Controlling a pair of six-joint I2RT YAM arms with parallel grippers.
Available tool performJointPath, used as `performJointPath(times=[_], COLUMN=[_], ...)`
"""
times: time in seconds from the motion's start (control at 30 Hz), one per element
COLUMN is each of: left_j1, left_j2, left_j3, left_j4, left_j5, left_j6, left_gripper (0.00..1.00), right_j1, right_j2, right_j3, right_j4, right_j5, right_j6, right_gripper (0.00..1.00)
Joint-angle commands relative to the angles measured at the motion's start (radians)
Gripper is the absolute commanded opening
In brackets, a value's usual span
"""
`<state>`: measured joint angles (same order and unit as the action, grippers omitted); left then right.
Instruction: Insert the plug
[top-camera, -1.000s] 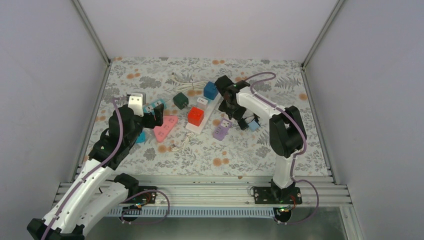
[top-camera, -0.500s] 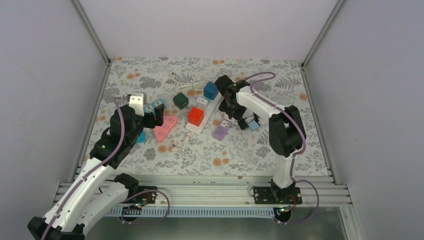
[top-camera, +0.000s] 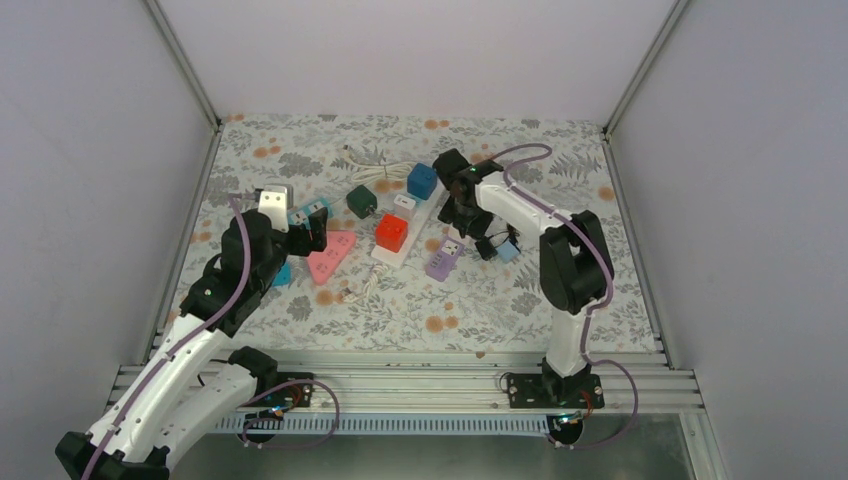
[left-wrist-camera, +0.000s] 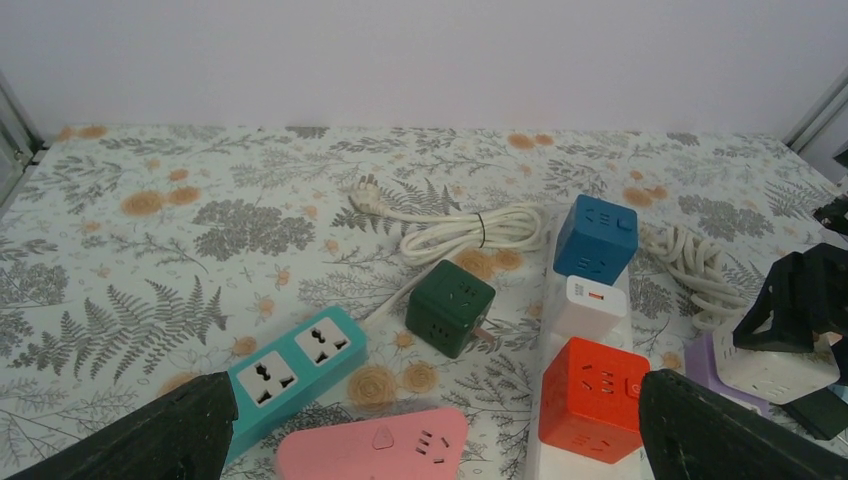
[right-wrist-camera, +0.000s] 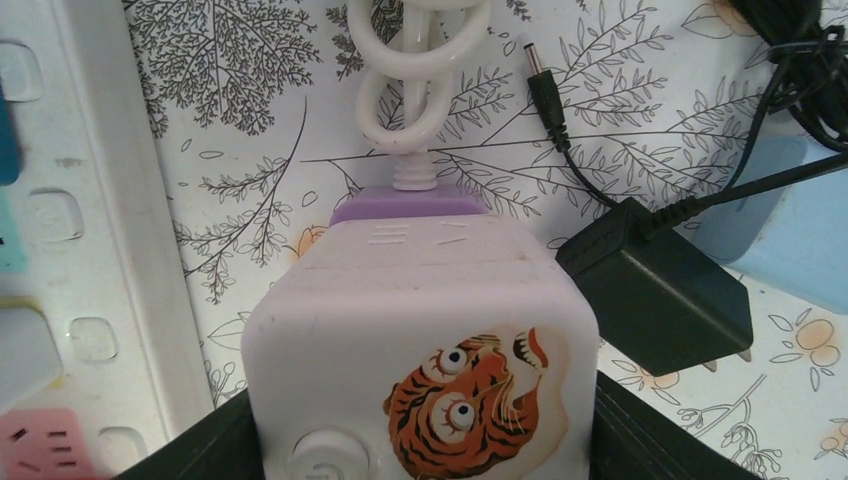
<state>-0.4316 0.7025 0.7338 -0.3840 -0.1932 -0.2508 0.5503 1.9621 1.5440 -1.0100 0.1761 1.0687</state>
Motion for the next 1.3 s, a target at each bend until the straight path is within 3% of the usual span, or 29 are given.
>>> performJointPath(times=[0.0, 0.23, 0.33, 0.43, 0.57, 0.8, 0.9, 1.07, 1.27], left_j1=[0.006, 0.005, 0.006, 0.006, 0.005, 0.006, 0.005, 0.006, 0.006], left_j2=[0.001, -0.001, 0.001, 0.004, 0.002, 0.003, 0.004, 0.002, 0.005], left_j3=[0.004, 0.004, 0.004, 0.004, 0.003, 0.004, 0.004, 0.004, 0.004], left_j4=[-0.006, -0.005, -0.007, -0.009, -0.014, -0.013, -0.012, -0.014, -0.014], left_j5=[-0.016, -0.021, -0.022, -0.023, -0.025, -0.026, -0.027, -0.031, -0.028], left_j6=[-0.004, -0.002, -0.004, -0.004, -0.007, -0.007, -0.007, -0.007, -0.007], left_gripper=[1.0, 1.0, 1.0, 1.0, 1.0, 1.0, 1.0, 1.0, 1.0], right_j1=[-0.068, -0.061, -0.028, -0.025, -0.027, -0.022, -0.022, -0.021, -0.022], right_j2=[0.142, 0.081, 0.139, 0.222, 0.263, 0.168, 0.099, 0.01, -0.055], right_j3=[-0.159, -0.224, -0.147, -0.058, -0.057, -0.137, -0.133, -0.116, -0.12], right_j4=[0.211, 0.247, 0.143, 0.074, 0.059, 0.124, 0.154, 0.181, 0.206], right_j5=[-0.054, -0.039, 0.065, 0.078, 0.061, 0.089, 0.101, 0.105, 0.097], right_j6=[-0.081, -0.048, -0.002, -0.004, -0.013, 0.017, -0.01, -0.067, -0.152], right_gripper=[0.61, 0.65, 0.67, 0.66, 0.67, 0.57, 0.63, 0.95, 0.97])
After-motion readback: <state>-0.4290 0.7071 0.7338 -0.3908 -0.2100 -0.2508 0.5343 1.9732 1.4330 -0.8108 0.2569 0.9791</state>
